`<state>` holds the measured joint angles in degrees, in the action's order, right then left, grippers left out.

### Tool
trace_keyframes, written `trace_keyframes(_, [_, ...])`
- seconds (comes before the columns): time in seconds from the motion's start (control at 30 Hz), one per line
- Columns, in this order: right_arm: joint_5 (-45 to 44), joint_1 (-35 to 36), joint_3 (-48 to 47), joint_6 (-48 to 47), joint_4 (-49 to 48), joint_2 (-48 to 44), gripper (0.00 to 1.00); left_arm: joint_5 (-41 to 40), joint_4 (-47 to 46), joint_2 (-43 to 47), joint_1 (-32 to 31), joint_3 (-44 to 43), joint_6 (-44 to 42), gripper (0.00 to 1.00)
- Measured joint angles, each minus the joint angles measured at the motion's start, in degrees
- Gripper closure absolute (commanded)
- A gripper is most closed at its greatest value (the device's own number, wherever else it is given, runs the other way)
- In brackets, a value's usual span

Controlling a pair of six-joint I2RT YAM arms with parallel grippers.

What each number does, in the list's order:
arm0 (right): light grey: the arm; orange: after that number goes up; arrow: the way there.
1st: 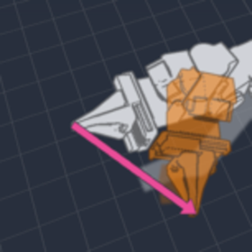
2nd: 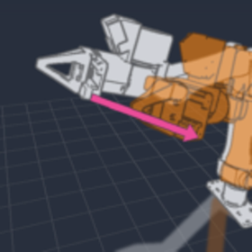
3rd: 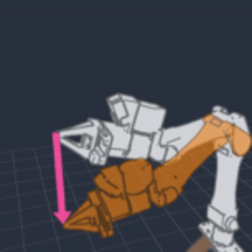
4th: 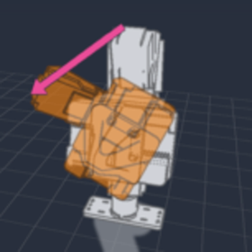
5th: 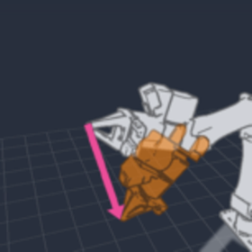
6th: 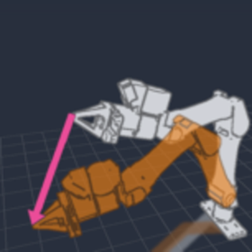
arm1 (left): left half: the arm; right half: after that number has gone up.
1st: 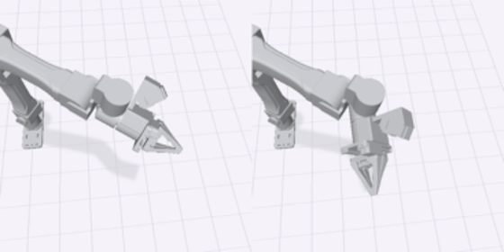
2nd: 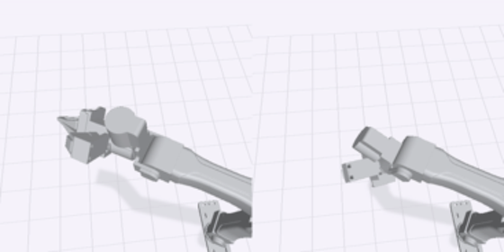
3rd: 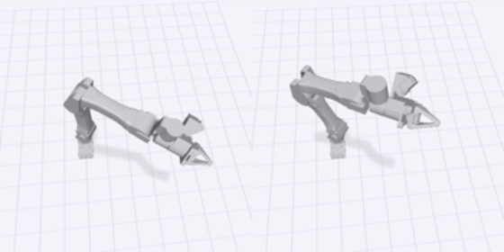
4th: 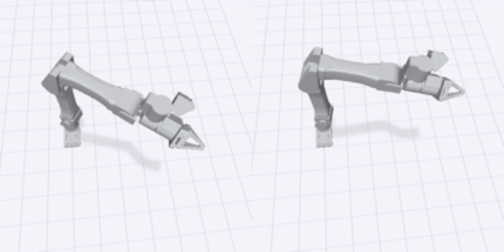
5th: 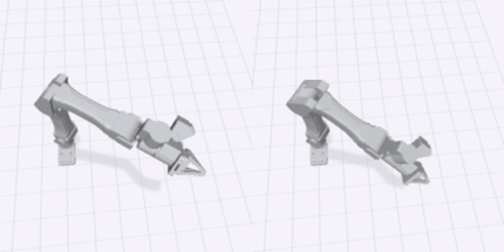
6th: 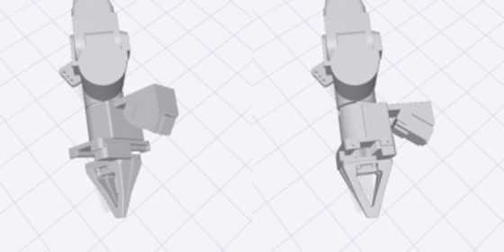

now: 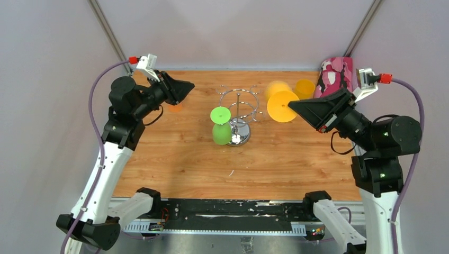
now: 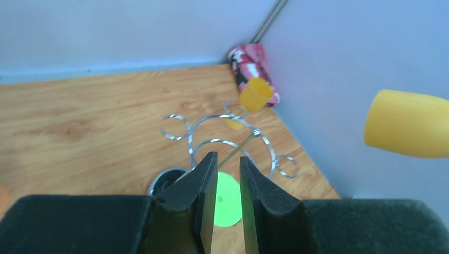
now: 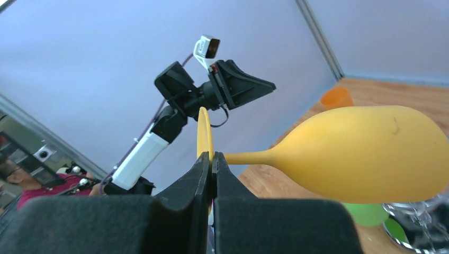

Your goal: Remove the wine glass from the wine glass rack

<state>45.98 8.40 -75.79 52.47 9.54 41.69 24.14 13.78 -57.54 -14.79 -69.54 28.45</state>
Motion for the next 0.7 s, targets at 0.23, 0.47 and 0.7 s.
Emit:
trace_keyframes(0.23, [4.7,0.1,4.2,16.2,-29.6,7.1,1.0,9.4,-13.8,-2.0,-0.2,-0.3,6.7,0.72])
trace_keyframes(0.47, [5.4,1.6,8.9,38.8,-66.3,20.8,1.0,19.0,-31.6,-7.2,-0.4,2.9,16.4,0.7])
trace_keyframes(0.7, [3.7,4.9,8.9,50.3,-88.5,25.4,1.0,25.2,-72.4,-14.8,-0.5,9.6,42.3,0.64])
